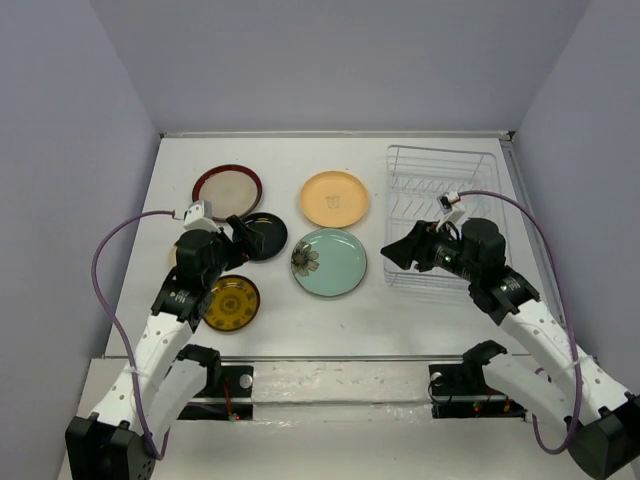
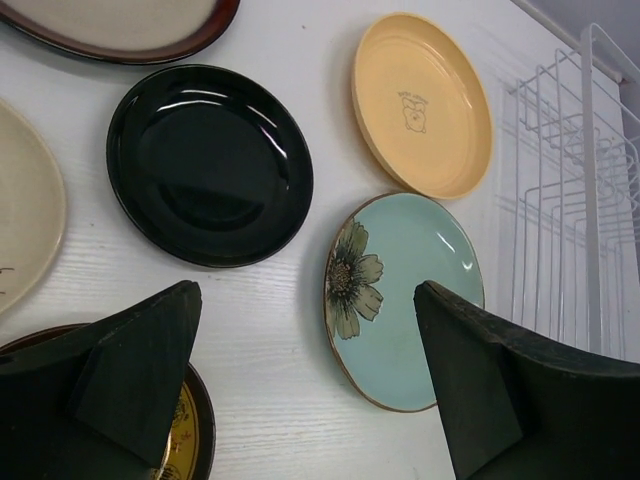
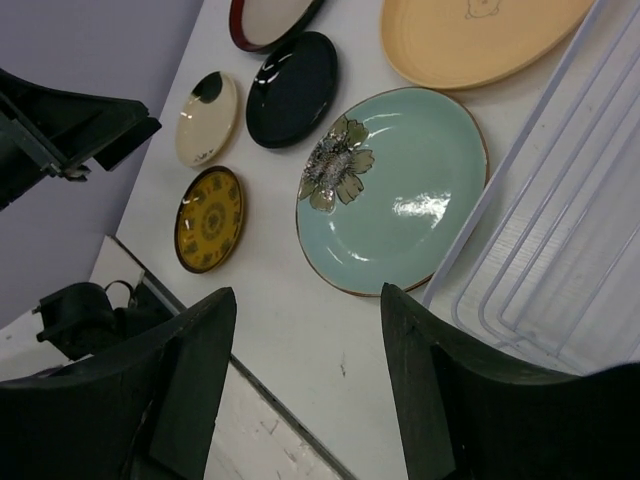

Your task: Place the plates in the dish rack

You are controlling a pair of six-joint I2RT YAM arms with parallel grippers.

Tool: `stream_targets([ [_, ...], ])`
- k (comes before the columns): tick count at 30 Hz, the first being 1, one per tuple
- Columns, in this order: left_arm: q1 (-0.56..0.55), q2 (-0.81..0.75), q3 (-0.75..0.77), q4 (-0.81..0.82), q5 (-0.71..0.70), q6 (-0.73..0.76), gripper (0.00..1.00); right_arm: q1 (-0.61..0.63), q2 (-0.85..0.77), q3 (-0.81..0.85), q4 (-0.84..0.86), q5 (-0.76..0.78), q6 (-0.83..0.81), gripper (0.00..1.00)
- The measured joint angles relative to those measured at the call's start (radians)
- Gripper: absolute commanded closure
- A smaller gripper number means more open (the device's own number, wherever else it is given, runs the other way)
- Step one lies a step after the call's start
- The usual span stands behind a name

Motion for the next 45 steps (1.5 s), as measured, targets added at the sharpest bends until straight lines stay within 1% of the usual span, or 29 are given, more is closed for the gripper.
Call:
stream_targets([
  [1,0.000,0.012,0.000,0.005,-0.013,-0.005,0.13,0.006,-0.001,0.000,0.002,0.008,-0.001,0.37],
  [2,0.000,0.024,0.000,0.008,-0.023,-0.010,0.16,0.010,-0.003,0.000,0.005,0.016,-0.004,0.37],
  [3,0.000,0.033,0.000,0.011,-0.030,-0.011,0.22,0.013,-0.004,0.000,0.008,0.020,-0.004,0.37],
  [4,0.000,0.050,0.000,0.019,-0.042,-0.015,0.33,0.017,-0.004,0.000,0.015,0.026,-0.004,0.37],
  [8,0.000,0.123,-0.005,0.049,-0.102,-0.041,0.43,0.020,0.002,0.000,0.032,0.032,-0.005,0.37],
  [13,0.000,0.175,-0.042,0.093,-0.190,-0.092,0.45,0.030,0.004,-0.014,0.051,0.034,-0.005,0.37],
  [19,0.000,0.255,-0.060,0.116,-0.299,-0.136,0.41,0.033,0.008,-0.044,0.074,0.034,-0.004,0.37],
  [23,0.000,0.322,-0.060,0.173,-0.339,-0.159,0.42,0.037,0.029,-0.059,0.093,0.031,-0.003,0.37],
  [30,0.000,0.484,-0.060,0.256,-0.347,-0.200,0.43,0.050,0.024,-0.064,0.095,0.028,-0.002,0.37],
  [36,0.000,0.548,-0.060,0.309,-0.337,-0.225,0.44,0.052,0.028,-0.064,0.094,0.023,-0.005,0.38],
  [40,0.002,0.589,-0.060,0.344,-0.330,-0.235,0.47,0.052,0.039,-0.064,0.095,0.019,-0.004,0.38],
  [41,0.002,0.607,-0.060,0.355,-0.328,-0.239,0.50,0.052,0.042,-0.064,0.095,0.015,-0.004,0.38],
  [45,0.005,0.656,-0.060,0.377,-0.322,-0.253,0.54,0.052,0.045,-0.064,0.095,0.011,-0.005,0.38],
])
